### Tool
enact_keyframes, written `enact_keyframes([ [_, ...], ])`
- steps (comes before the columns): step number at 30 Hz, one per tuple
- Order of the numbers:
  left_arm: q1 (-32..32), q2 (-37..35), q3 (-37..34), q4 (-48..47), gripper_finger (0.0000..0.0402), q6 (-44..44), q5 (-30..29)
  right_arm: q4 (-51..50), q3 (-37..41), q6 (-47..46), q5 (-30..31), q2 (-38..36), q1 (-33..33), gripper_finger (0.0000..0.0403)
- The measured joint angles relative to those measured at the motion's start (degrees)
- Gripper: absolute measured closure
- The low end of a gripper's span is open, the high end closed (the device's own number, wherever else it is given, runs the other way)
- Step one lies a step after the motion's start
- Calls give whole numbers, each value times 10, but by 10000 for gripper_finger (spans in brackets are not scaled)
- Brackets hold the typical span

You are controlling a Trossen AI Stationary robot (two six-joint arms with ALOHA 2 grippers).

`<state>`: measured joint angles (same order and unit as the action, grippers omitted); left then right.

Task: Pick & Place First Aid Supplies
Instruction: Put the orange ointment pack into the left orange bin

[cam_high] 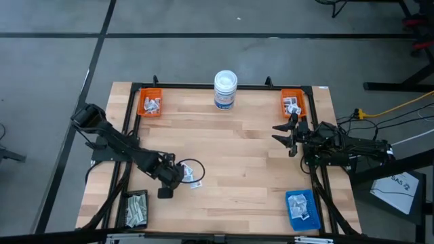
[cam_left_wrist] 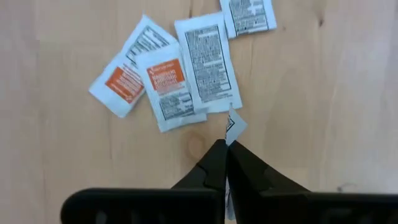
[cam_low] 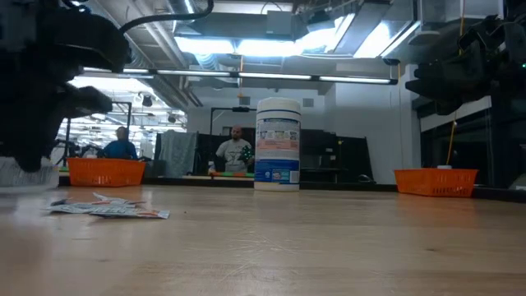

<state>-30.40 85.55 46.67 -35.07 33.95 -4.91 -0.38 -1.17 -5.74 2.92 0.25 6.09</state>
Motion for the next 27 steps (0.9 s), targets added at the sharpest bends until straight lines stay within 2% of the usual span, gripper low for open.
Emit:
enact_keyframes([
  [11, 63, -83, 1, -29, 400, -76, -5, 0, 0, 0, 0, 0, 0, 212],
  [19, 148, -142, 1, -30, 400, -160, -30, 0, 0, 0, 0, 0, 0, 212],
  [27, 237, -180, 2, -56, 400, -220, -30, 0, 0, 0, 0, 0, 0, 212],
])
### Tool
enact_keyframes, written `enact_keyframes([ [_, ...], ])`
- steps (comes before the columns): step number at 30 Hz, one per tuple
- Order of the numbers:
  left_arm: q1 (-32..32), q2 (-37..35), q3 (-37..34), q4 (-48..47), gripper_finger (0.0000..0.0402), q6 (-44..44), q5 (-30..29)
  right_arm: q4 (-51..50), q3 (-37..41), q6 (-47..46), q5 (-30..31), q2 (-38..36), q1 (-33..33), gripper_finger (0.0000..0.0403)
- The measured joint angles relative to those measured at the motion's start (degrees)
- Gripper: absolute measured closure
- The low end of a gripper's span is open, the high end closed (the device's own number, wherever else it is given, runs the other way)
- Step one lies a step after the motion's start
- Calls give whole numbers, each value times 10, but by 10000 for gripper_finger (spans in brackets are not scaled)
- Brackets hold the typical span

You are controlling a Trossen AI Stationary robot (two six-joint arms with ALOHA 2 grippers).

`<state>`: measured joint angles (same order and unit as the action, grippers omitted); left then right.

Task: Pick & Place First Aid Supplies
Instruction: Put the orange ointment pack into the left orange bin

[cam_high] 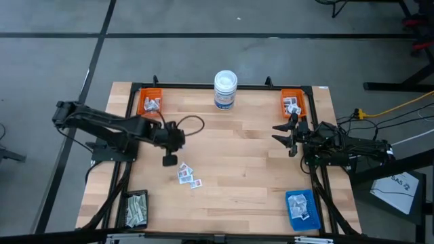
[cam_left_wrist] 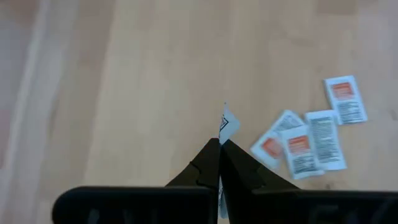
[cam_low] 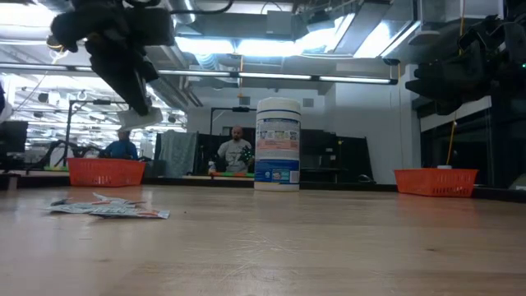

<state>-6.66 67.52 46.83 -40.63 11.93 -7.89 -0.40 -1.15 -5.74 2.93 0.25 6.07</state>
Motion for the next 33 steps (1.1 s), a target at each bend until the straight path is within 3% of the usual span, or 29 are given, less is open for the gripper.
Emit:
enact_keyframes([
  [12, 123, -65, 0, -62, 400, -37, -5, 0, 0, 0, 0, 0, 0, 212],
  [19, 203, -89, 0, -62, 400, -18, -56, 0, 0, 0, 0, 0, 0, 212],
  [33, 372, -121, 0, -62, 400, -45, -101, 0, 0, 0, 0, 0, 0, 212],
])
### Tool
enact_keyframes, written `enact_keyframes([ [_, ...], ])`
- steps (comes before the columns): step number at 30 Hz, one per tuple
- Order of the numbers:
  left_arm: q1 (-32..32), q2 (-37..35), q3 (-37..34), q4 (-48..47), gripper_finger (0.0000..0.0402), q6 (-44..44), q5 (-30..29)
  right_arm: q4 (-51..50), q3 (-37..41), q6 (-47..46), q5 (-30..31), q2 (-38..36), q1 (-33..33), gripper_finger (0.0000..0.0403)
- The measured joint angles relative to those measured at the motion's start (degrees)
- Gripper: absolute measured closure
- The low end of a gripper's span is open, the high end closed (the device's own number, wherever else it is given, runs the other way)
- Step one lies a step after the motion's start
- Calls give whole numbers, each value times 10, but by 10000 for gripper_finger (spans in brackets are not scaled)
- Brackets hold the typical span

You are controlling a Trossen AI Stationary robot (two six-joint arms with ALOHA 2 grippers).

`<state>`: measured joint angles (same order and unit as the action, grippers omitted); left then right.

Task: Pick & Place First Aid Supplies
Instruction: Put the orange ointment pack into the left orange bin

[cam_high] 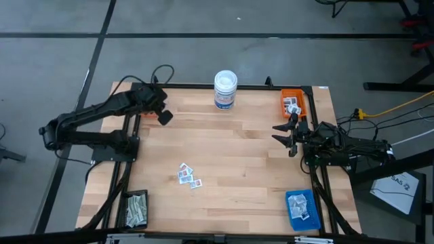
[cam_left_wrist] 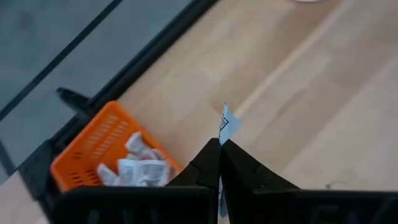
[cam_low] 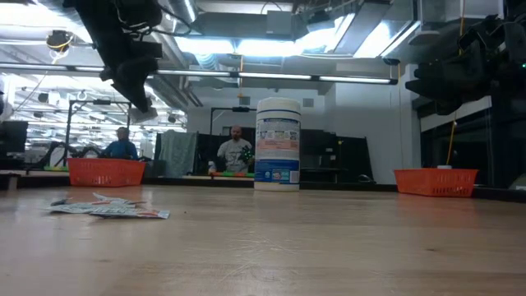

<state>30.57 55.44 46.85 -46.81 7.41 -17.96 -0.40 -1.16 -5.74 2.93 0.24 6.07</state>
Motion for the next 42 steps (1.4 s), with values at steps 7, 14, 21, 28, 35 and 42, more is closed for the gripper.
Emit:
enact_keyframes([
  [7, 58, -1, 0, 0, 400, -19, -19, 0, 0, 0, 0, 0, 0, 212],
  [14, 101, -1, 0, 0, 400, -29, -48, 0, 0, 0, 0, 0, 0, 212],
  [21, 130, -1, 0, 0, 400, -45, -90, 0, 0, 0, 0, 0, 0, 212],
  [28, 151, -1, 0, 0, 389, -61, -85, 0, 0, 0, 0, 0, 0, 212],
  [35, 154, -1, 0, 0, 343, -63, -81, 0, 0, 0, 0, 0, 0, 212],
  [42, 154, -1, 0, -3, 276, -53, -96, 0, 0, 0, 0, 0, 0, 212],
])
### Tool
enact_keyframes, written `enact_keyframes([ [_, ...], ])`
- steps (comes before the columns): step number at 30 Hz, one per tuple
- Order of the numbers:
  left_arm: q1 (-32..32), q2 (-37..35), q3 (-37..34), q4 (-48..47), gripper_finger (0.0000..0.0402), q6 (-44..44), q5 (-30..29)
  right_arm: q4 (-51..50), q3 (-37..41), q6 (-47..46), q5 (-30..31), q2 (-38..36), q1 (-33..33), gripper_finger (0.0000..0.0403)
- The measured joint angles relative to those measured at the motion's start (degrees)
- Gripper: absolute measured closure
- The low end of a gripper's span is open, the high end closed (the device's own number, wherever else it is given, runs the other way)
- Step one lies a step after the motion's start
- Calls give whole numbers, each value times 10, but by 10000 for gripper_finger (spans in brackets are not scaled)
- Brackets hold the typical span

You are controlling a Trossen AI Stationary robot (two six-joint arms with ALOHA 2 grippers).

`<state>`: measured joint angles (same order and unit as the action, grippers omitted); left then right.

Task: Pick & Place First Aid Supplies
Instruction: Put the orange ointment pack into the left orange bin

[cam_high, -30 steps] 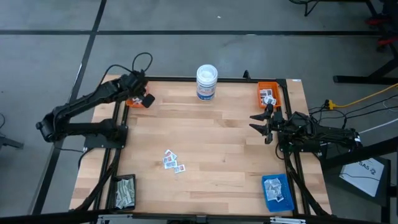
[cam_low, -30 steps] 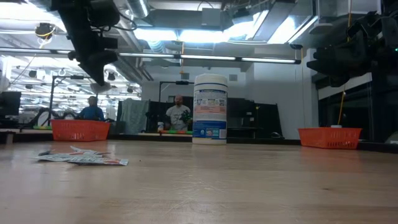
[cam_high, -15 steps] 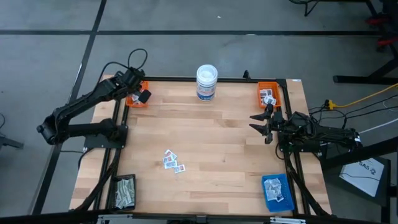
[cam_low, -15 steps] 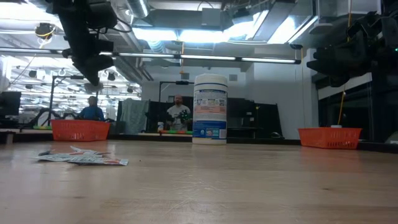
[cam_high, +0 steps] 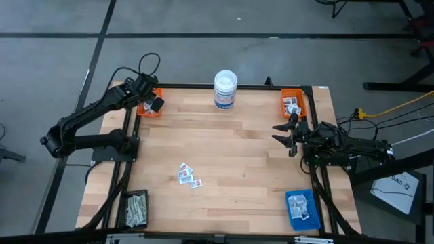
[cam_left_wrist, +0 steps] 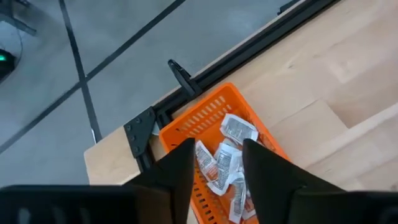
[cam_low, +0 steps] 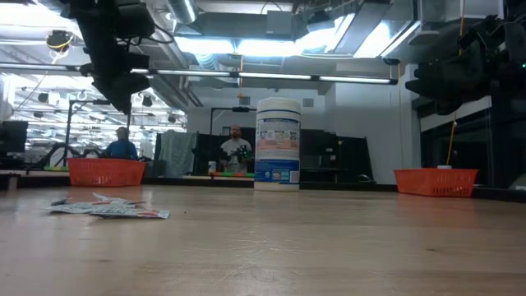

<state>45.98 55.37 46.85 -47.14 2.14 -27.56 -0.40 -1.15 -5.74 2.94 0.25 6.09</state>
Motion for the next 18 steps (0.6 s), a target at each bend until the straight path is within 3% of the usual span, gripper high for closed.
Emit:
enact_keyframes([
  [3, 0, 0, 0, 0, 261, 7, 8, 0, 0, 0, 0, 0, 0, 212],
  [9, -32, 0, 0, -1, 262, 11, 99, 0, 0, 0, 0, 0, 0, 212],
  [18, -197, 0, 0, -3, 280, 58, 148, 0, 0, 0, 0, 0, 0, 212],
])
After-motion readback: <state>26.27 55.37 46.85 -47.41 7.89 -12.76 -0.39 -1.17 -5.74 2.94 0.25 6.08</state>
